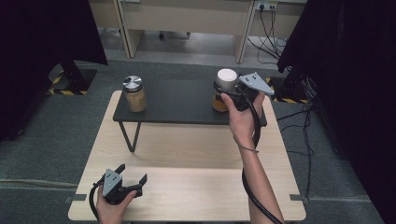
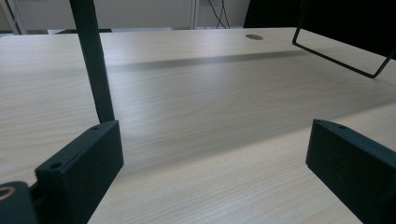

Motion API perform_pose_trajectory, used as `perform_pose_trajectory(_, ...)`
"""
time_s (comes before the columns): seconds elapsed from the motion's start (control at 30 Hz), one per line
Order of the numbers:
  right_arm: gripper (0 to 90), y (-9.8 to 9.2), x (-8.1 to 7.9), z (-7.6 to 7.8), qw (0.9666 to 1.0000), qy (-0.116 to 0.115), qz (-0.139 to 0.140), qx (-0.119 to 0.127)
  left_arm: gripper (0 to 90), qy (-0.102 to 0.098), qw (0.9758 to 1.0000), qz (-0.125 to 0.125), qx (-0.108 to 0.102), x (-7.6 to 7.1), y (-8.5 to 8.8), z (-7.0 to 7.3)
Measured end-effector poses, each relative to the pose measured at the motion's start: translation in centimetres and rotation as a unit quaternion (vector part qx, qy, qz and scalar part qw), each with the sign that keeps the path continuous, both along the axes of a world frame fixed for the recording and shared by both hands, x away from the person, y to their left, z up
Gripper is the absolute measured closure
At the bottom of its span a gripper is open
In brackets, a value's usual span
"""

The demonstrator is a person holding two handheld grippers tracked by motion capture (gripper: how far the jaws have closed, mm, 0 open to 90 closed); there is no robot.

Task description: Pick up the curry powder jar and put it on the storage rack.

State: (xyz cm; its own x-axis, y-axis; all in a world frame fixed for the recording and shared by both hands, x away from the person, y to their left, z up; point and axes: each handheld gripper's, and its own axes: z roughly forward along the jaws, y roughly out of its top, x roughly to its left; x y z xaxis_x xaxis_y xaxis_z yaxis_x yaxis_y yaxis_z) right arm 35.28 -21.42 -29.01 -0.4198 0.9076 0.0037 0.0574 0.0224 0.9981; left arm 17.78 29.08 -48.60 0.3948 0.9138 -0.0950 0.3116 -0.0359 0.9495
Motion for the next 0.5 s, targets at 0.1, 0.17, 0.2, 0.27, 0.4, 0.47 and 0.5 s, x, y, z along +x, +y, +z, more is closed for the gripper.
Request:
perform_pose_trajectory(0.1,7.1,-0.1,-0.1,-0.1,1.0,0.0,-0.002,0.002,3.3,-0.001,1.0,0.001,-0.001,0.0,0.0,0.0)
perform_pose_trajectory(0.17,6.9,-0.1,-0.2,-0.2,1.0,0.0,-0.002,0.003,3.3,-0.001,1.0,0.001,-0.002,0.0,0.1,0.0)
perform_pose_trajectory(0.2,6.9,-0.2,-0.3,-0.2,1.0,0.0,-0.002,0.003,3.3,-0.001,1.0,0.001,-0.002,0.0,0.1,0.0)
perform_pose_trajectory(0.27,6.7,-0.2,-0.5,-0.3,1.0,0.001,-0.003,0.004,3.3,-0.001,1.0,0.001,-0.002,0.0,0.1,0.0)
perform_pose_trajectory(0.4,6.6,-0.3,-0.9,-0.5,1.0,-0.001,0.0,0.003,3.3,-0.001,1.0,0.001,-0.002,-0.1,0.1,0.0)
perform_pose_trajectory(0.47,6.6,-0.4,-1.3,-0.6,1.0,-0.005,0.001,0.006,3.3,-0.001,1.0,0.002,-0.002,-0.1,0.1,0.0)
perform_pose_trajectory(0.5,6.6,-0.4,-1.4,-0.7,1.0,-0.006,0.001,0.007,3.2,-0.001,1.0,0.002,-0.003,-0.1,0.1,0.0)
